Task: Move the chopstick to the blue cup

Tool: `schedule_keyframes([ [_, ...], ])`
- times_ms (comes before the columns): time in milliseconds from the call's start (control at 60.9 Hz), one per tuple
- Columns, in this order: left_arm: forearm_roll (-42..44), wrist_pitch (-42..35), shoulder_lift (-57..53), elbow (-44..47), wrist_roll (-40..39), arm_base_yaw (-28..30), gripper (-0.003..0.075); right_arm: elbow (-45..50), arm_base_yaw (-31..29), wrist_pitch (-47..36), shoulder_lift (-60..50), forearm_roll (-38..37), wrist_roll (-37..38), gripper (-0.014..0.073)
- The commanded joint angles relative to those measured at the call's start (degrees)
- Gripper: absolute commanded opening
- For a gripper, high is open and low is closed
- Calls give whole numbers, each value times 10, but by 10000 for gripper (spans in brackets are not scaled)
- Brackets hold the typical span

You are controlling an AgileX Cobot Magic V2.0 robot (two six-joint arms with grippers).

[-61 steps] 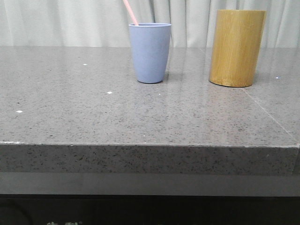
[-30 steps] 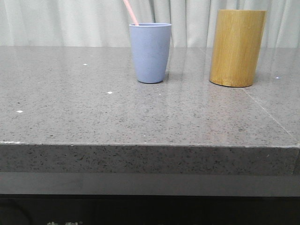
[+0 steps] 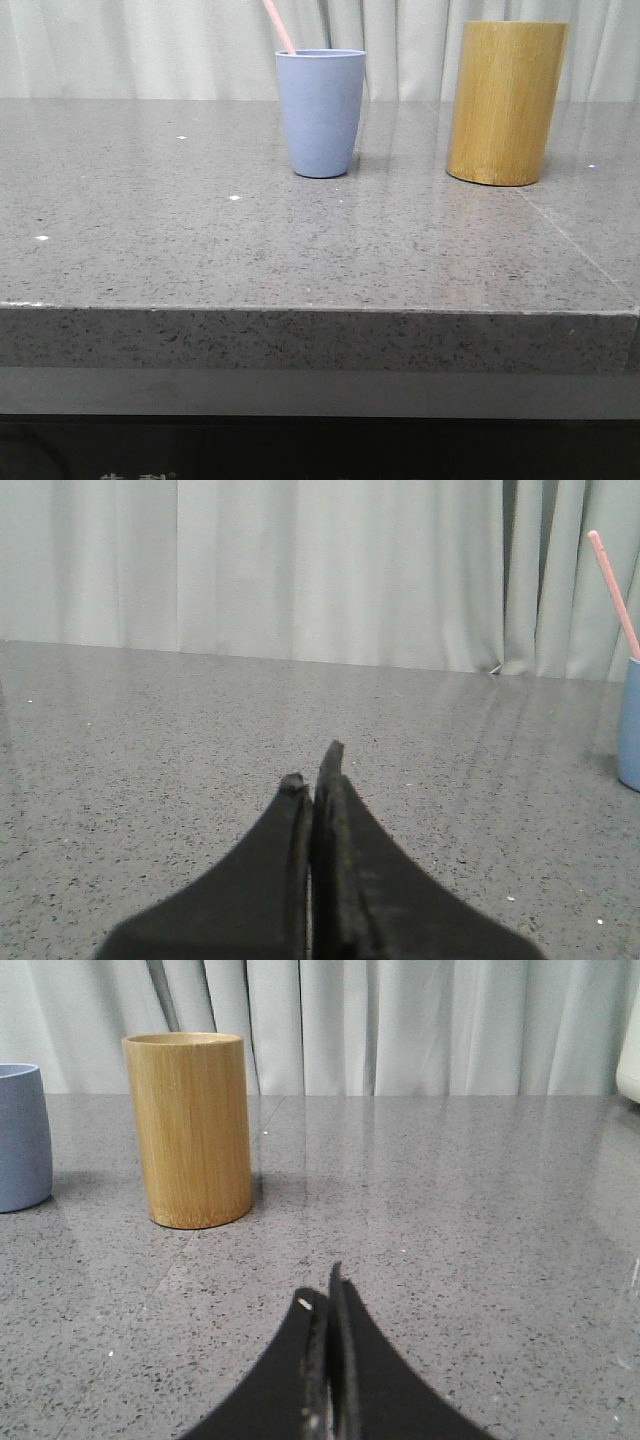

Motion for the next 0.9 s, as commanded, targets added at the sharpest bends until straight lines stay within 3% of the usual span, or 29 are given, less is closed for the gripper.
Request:
schedule_keyframes([
  [0,-4,-46,-14,5,-2,2,-19,-3,-4,-52,-12,4,-1,-68],
  [887,-4,-46,-14,5,-2,2,-19,-3,-4,-52,-12,30,-7,-68],
])
